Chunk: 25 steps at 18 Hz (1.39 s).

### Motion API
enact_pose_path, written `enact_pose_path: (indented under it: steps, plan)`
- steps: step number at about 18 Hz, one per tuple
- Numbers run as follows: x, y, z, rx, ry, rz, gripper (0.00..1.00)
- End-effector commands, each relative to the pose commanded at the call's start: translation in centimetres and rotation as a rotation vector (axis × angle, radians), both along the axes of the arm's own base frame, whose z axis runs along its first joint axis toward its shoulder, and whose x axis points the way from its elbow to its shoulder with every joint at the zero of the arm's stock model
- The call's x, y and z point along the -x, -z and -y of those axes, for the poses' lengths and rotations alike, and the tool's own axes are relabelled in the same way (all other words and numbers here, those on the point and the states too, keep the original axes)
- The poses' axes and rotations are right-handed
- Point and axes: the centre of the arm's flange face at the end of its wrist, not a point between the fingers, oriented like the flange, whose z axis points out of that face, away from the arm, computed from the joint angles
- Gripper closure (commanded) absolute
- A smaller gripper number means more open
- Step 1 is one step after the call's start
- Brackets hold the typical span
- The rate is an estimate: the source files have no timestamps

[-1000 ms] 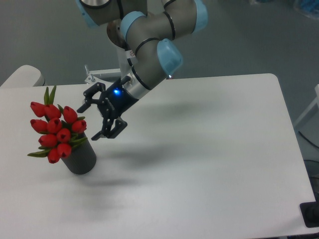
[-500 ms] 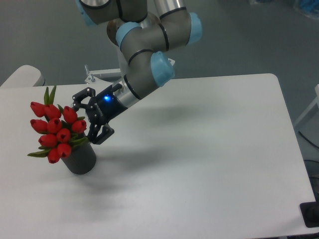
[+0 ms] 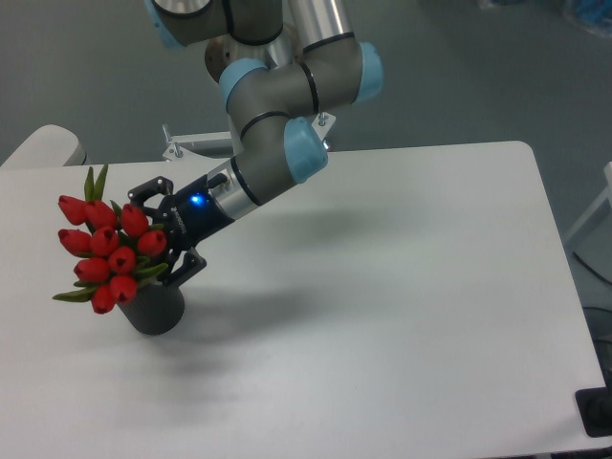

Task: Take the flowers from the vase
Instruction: 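Lower the gripper around the tulip stems above the vase rim, then close the gripper on the tulip stems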

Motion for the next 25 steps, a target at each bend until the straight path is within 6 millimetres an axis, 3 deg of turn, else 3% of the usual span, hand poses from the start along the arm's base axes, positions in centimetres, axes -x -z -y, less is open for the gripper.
enact_pose_path:
  steps: [3, 8, 10, 13, 17, 25]
  plan:
    - [-0.1, 0.2, -0.1, 0.016, -0.007, 0.016, 0.03]
    - [0.2, -0.4, -0.1, 0.032, -0.026, 0.032, 0.53]
    - [0.4, -1.0, -0.1, 0.039, -0.039, 0.040, 0.67]
    - [0.6, -1.6, -0.1, 0.027, -0.052, 0.075, 0.81]
    - [1.0, -2.5, 0.3, 0.027, -0.073, 0.087, 0.86]
    - [2.7, -5.4, 1.1, -0.031, -0.122, 0.151, 0.86]
